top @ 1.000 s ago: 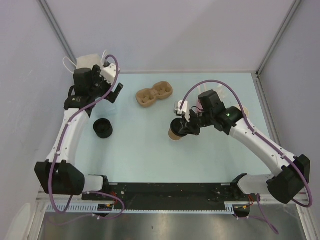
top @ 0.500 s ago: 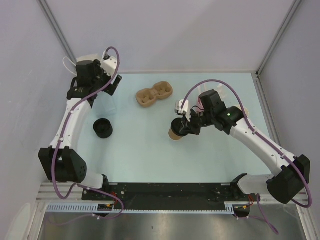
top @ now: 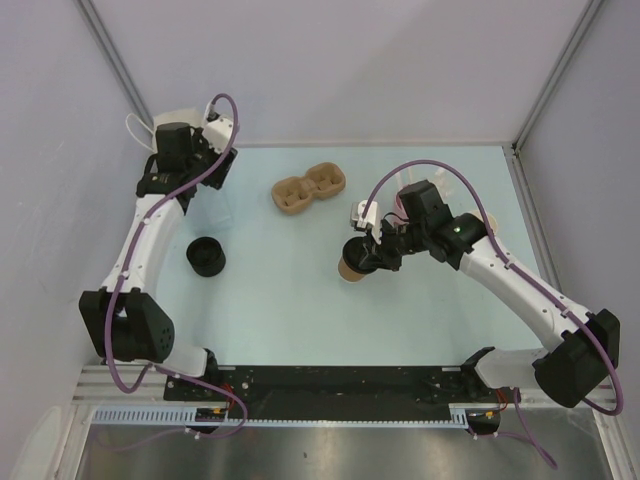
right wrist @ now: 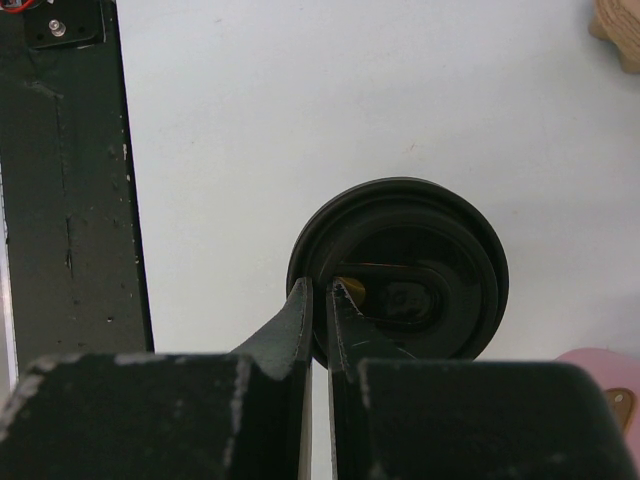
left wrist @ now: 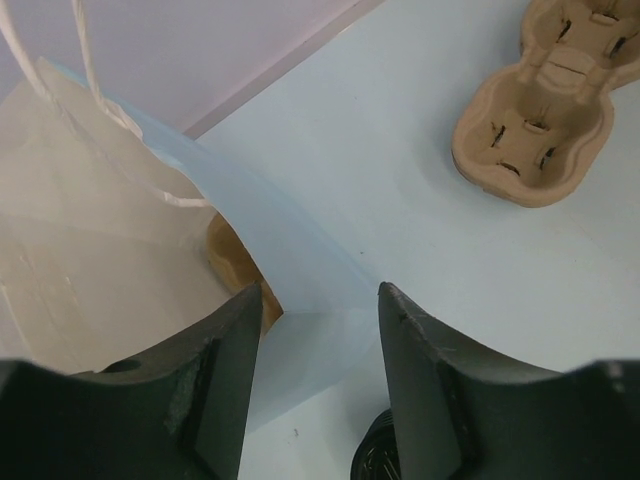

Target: Pack the takeout coffee

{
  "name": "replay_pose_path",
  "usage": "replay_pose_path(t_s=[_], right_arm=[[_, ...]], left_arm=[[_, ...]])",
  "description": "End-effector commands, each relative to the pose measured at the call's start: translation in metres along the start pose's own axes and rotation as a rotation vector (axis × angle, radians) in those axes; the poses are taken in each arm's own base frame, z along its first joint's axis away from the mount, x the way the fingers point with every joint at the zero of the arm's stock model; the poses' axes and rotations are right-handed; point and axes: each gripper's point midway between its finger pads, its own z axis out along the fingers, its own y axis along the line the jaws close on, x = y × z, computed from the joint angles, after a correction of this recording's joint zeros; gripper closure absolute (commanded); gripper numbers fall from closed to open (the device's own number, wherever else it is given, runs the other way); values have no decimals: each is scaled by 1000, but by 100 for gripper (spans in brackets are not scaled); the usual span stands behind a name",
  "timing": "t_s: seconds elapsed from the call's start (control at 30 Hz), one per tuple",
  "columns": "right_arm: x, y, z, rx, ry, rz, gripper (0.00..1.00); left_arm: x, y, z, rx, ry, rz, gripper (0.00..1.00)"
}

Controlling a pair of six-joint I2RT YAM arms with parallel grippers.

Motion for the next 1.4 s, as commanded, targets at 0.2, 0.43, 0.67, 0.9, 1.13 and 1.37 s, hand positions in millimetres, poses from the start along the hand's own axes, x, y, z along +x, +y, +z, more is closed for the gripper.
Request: replay_pose_path(t_s=[0.2,0.43,0.67,0.9,1.13,1.37], right_arm=[[-13,-1,-8,15,-51,-26,100],[-13,0,-10,16,-56,-26,100],[-15,-1,-12,21,-63,-24,100],[-17,-2,-15,28,-75,-25,100],[-19,-3,-20,33,-88,-22,100],[-22,-5,-26,44,-107,-14,100]], left_arm=[[-2,2,4,-6,7,-31,72],[-2,-3,6,5,20,-24,100],[-19,-17,-15,38,-31,-19,100],[-38,-50,-45,101,-98,16,100],[-57,-68,-75,115,-164,47,100],[-71,-83,-101,139,-195,79,100]])
